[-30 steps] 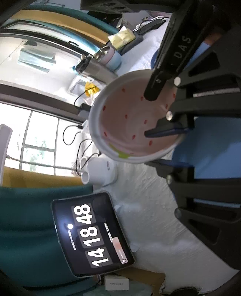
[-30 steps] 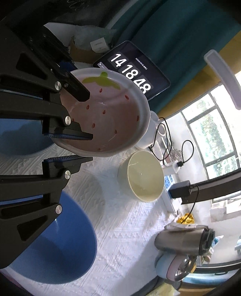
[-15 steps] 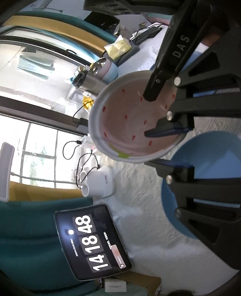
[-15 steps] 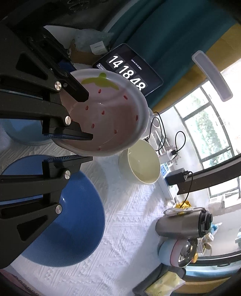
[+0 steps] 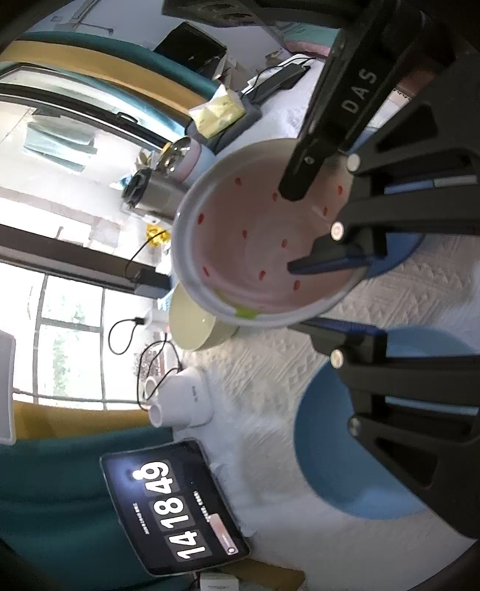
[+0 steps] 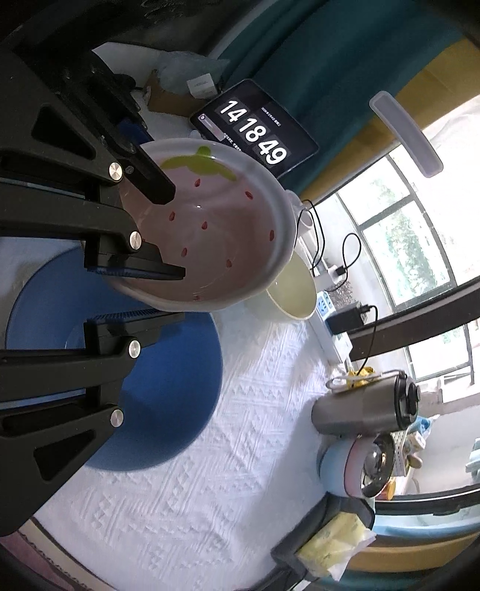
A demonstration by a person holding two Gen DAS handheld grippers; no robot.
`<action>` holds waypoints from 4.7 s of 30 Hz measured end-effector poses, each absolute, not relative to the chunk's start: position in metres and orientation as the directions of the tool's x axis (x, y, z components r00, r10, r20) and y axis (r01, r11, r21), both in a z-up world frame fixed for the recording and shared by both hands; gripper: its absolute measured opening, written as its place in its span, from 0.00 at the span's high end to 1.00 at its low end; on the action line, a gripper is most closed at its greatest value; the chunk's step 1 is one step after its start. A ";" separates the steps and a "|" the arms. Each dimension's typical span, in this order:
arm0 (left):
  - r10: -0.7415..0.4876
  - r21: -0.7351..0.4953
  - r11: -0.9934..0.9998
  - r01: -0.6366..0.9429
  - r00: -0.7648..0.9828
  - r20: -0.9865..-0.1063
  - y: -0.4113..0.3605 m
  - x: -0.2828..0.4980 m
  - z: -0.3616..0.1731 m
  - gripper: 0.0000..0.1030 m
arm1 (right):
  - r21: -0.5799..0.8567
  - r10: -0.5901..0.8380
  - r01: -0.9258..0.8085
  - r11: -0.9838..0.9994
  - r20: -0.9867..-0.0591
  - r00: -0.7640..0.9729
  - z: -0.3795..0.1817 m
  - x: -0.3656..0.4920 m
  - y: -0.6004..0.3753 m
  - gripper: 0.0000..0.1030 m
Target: Organize plates and bowls
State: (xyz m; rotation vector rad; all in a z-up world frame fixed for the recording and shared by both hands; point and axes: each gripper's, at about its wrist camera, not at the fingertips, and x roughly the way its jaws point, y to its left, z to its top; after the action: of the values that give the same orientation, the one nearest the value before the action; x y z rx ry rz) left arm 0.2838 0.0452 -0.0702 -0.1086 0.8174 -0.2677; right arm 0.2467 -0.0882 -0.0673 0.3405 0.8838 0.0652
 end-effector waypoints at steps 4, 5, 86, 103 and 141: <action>-0.276 -0.195 0.961 0.196 0.647 -0.711 0.033 0.280 -0.072 0.78 | 0.309 0.191 0.076 0.948 -0.743 0.641 -0.068 0.239 -0.099 0.84; -0.276 -0.195 0.961 0.196 0.646 -0.712 0.031 0.279 -0.072 0.78 | 0.309 0.192 0.075 0.948 -0.743 0.641 -0.068 0.238 -0.101 0.84; -0.152 -0.142 0.987 0.070 0.663 -0.733 0.018 0.272 -0.074 0.55 | 0.156 0.193 -0.117 0.981 -0.716 0.670 -0.068 0.241 -0.148 0.57; -0.065 -0.077 0.997 0.019 0.761 -0.645 0.023 0.297 -0.061 0.55 | 0.092 0.219 -0.217 0.972 -0.687 0.692 -0.059 0.283 -0.138 0.48; -0.038 -0.050 0.999 0.009 0.773 -0.633 0.026 0.384 -0.084 0.55 | 0.066 0.249 -0.291 0.954 -0.715 0.654 -0.071 0.379 -0.132 0.48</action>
State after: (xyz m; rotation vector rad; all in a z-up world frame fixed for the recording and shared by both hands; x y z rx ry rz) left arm 0.3840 0.0264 -0.0841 -0.0449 0.6869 -0.0256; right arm 0.3789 -0.1317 -0.0710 -0.0563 0.8019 0.3065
